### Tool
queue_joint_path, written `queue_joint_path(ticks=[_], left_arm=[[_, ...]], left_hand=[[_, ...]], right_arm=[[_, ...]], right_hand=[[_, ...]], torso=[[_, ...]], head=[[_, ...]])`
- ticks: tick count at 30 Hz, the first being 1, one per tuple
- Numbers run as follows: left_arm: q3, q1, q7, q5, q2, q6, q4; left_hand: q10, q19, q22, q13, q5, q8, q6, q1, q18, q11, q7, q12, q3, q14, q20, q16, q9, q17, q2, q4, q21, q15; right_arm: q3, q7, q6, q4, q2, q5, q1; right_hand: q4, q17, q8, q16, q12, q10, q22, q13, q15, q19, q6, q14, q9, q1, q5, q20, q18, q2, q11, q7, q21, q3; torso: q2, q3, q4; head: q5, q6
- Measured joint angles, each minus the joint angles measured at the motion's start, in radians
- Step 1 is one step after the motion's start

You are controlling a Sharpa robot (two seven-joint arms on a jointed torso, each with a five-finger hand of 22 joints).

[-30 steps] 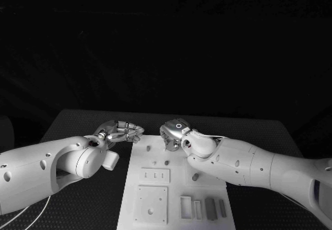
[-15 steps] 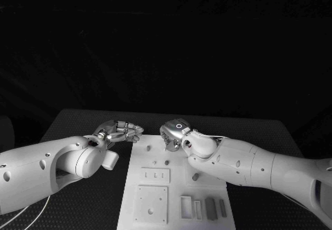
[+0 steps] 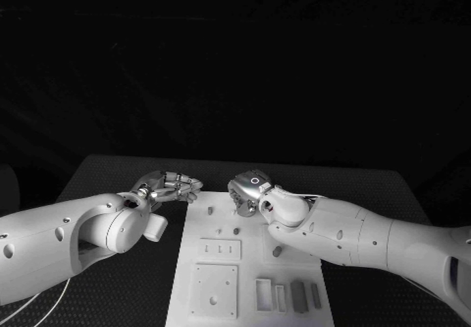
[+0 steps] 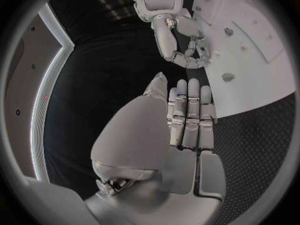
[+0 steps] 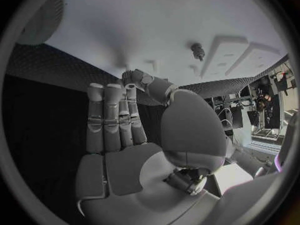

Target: Assemble the parts on the task board

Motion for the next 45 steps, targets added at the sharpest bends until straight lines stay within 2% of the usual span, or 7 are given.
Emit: queue_joint_path(ticks=[11, 22, 26, 28, 31, 33, 45], left_arm=[[0.000, 0.000, 0.000, 0.000, 0.000, 0.000, 0.001], [0.000, 0.000, 0.000, 0.000, -0.001, 0.000, 0.001], [0.000, 0.000, 0.000, 0.000, -0.001, 0.000, 0.001], [0.000, 0.000, 0.000, 0.000, -0.001, 0.000, 0.001], [0.000, 0.000, 0.000, 0.000, -0.001, 0.000, 0.000], [0.000, 0.000, 0.000, 0.000, -0.002, 0.000, 0.000], [0.000, 0.000, 0.000, 0.000, -0.003, 0.000, -0.001]], left_hand=[[0.000, 0.000, 0.000, 0.000, 0.000, 0.000, 0.000, 0.000, 0.000, 0.000, 0.000, -0.004, 0.000, 0.000, 0.000, 0.000, 0.001, 0.001, 0.000, 0.000, 0.000, 0.000], [0.000, 0.000, 0.000, 0.001, 0.000, 0.000, 0.000, 0.000, 0.000, 0.000, 0.000, -0.004, 0.000, 0.000, 0.000, 0.000, 0.002, 0.001, 0.000, 0.000, 0.000, 0.000], [0.000, 0.000, 0.000, 0.001, 0.000, 0.000, 0.000, 0.000, 0.000, 0.000, 0.000, -0.004, 0.000, 0.000, 0.000, 0.000, 0.002, 0.002, 0.000, 0.000, 0.000, 0.000], [0.000, 0.000, 0.000, 0.001, 0.000, 0.000, 0.000, 0.000, 0.000, 0.000, 0.000, -0.004, 0.000, 0.000, 0.000, 0.000, 0.002, 0.002, 0.000, 0.000, 0.000, 0.000], [0.000, 0.000, 0.000, 0.001, 0.000, 0.000, 0.000, 0.000, 0.000, 0.000, 0.000, -0.004, 0.000, 0.000, 0.000, 0.000, 0.002, 0.002, 0.000, 0.000, 0.004, 0.000], [0.000, 0.000, 0.001, 0.001, 0.000, 0.000, 0.000, 0.000, 0.000, 0.000, 0.000, -0.004, 0.000, 0.000, 0.000, 0.000, 0.002, 0.002, 0.000, 0.000, 0.004, 0.000], [0.000, 0.000, 0.000, 0.001, 0.000, 0.000, 0.000, -0.004, 0.000, 0.000, 0.000, -0.004, 0.003, 0.000, 0.000, 0.000, 0.003, 0.003, -0.004, -0.003, 0.004, 0.000]], right_arm=[[0.000, -0.001, 0.000, -0.004, 0.002, -0.005, -0.001], [0.000, -0.001, -0.001, -0.009, 0.006, -0.002, -0.001], [-0.003, 0.000, -0.001, -0.018, 0.010, 0.008, -0.002], [-0.004, 0.002, -0.001, -0.020, 0.010, 0.014, -0.003], [-0.005, 0.004, -0.001, -0.020, 0.009, 0.025, -0.003], [-0.005, 0.006, -0.001, -0.020, 0.007, 0.031, -0.004], [-0.007, 0.010, -0.012, -0.010, -0.004, 0.052, -0.007]], right_hand=[[-0.002, 0.000, 0.000, 0.000, 0.000, 0.000, 0.000, 0.000, 0.000, 0.000, 0.000, -0.001, -0.001, 0.001, 0.000, 0.000, 0.000, -0.007, 0.000, 0.000, 0.004, 0.006], [0.007, -0.004, -0.007, 0.000, 0.000, 0.000, 0.000, 0.000, 0.001, -0.002, -0.001, -0.001, 0.000, -0.012, 0.000, 0.002, 0.000, -0.028, 0.000, 0.000, 0.006, 0.021], [0.014, -0.009, -0.038, 0.000, -0.029, -0.002, 0.000, 0.000, 0.008, -0.008, -0.047, -0.011, -0.007, -0.020, 0.000, -0.004, 0.000, -0.046, 0.001, 0.021, 0.009, 0.020], [0.002, -0.012, -0.061, 0.000, -0.032, -0.054, -0.001, 0.034, 0.023, -0.022, -0.089, -0.018, -0.015, -0.022, 0.001, -0.003, 0.000, -0.047, 0.016, 0.040, 0.009, 0.006], [-0.014, -0.014, -0.081, 0.000, -0.032, -0.110, -0.001, 0.046, 0.043, -0.031, -0.125, -0.019, -0.023, -0.025, 0.006, 0.002, 0.000, -0.050, 0.030, 0.056, 0.009, -0.009], [-0.018, -0.014, -0.084, 0.000, -0.030, -0.128, -0.001, 0.036, 0.044, -0.034, -0.135, -0.021, -0.026, -0.027, 0.009, 0.002, 0.000, -0.053, 0.034, 0.063, 0.009, -0.013], [-0.027, -0.016, -0.089, 0.000, -0.031, -0.147, -0.001, 0.021, 0.051, -0.041, -0.147, -0.028, -0.028, -0.032, 0.009, 0.009, 0.000, -0.058, 0.043, 0.072, 0.009, -0.028]], torso=[[0.001, -0.0005, -0.0004], [0.001, -0.0005, -0.0003], [0.001, -0.0007, 0.0001], [0.001, -0.0007, 0.0002], [0.001, -0.0007, 0.0005], [0.001, -0.0007, 0.0005], [0.001, -0.0006, -0.0001]], head=[[-0.001, 0.001], [0.000, 0.002], [0.000, 0.002], [0.000, 0.002], [-0.001, 0.002], [-0.001, 0.001], [0.001, -0.001]])
